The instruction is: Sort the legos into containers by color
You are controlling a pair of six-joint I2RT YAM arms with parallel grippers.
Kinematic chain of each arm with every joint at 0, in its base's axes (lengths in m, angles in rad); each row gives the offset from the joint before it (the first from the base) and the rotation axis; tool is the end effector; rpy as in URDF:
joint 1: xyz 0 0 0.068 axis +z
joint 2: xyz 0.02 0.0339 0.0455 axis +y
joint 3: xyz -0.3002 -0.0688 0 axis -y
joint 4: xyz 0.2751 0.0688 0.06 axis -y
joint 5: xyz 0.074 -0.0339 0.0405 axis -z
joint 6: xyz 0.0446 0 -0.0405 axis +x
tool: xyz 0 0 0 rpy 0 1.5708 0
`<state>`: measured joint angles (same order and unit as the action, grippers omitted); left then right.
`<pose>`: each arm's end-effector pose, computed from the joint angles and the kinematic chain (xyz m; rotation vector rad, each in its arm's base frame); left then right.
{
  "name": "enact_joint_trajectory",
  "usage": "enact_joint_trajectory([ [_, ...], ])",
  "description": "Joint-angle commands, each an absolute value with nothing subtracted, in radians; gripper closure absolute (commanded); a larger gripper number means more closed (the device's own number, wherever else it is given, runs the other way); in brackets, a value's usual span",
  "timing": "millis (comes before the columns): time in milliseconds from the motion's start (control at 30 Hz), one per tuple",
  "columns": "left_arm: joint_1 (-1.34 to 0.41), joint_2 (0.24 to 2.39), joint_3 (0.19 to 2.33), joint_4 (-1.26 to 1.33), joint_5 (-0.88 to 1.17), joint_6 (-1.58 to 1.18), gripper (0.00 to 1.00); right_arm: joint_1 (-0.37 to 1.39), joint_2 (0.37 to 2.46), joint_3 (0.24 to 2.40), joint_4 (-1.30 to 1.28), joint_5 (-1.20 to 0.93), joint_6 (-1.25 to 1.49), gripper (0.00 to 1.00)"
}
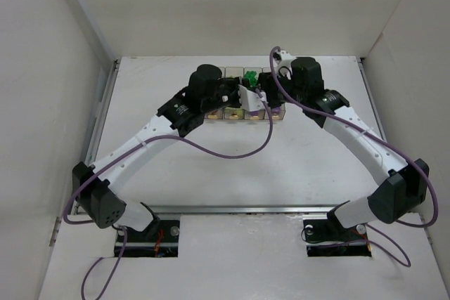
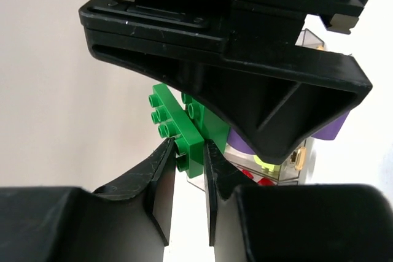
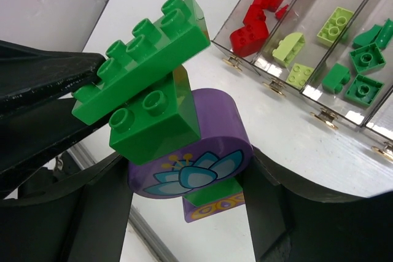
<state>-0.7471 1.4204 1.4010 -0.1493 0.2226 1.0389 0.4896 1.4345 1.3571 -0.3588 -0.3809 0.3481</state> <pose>0.2626 -0.2566 0.4452 1.4480 0.9564 0.0210 0.3123 0.1852 0.4007 -0.4016 2.0552 0.9047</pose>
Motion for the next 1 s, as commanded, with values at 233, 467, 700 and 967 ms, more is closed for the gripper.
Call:
enact_joint_trajectory([
  [233, -0.712, 1.48, 1.521, 0.024, 0.044, 0.79, 1.0, 0.411, 1.376, 1.244, -0.339, -0.436, 0.399, 1.0],
  [467, -0.638, 1.601, 1.607, 0.014, 0.146, 0.502, 1.0, 0.364, 1.345, 1.193, -0.348, -0.344, 0.399, 1.0],
  [700, -0.588, 1.802, 1.67, 0.014, 0.413, 0.388, 0.99, 0.308, 1.308, 1.184, -0.38, -0.219, 0.379, 1.0],
  [967, -0.483, 2.063, 1.828, 0.023, 0.546, 0.222, 0.88, 0.299, 1.365, 1.243, -0.402, -0.198, 0.348, 1.0],
])
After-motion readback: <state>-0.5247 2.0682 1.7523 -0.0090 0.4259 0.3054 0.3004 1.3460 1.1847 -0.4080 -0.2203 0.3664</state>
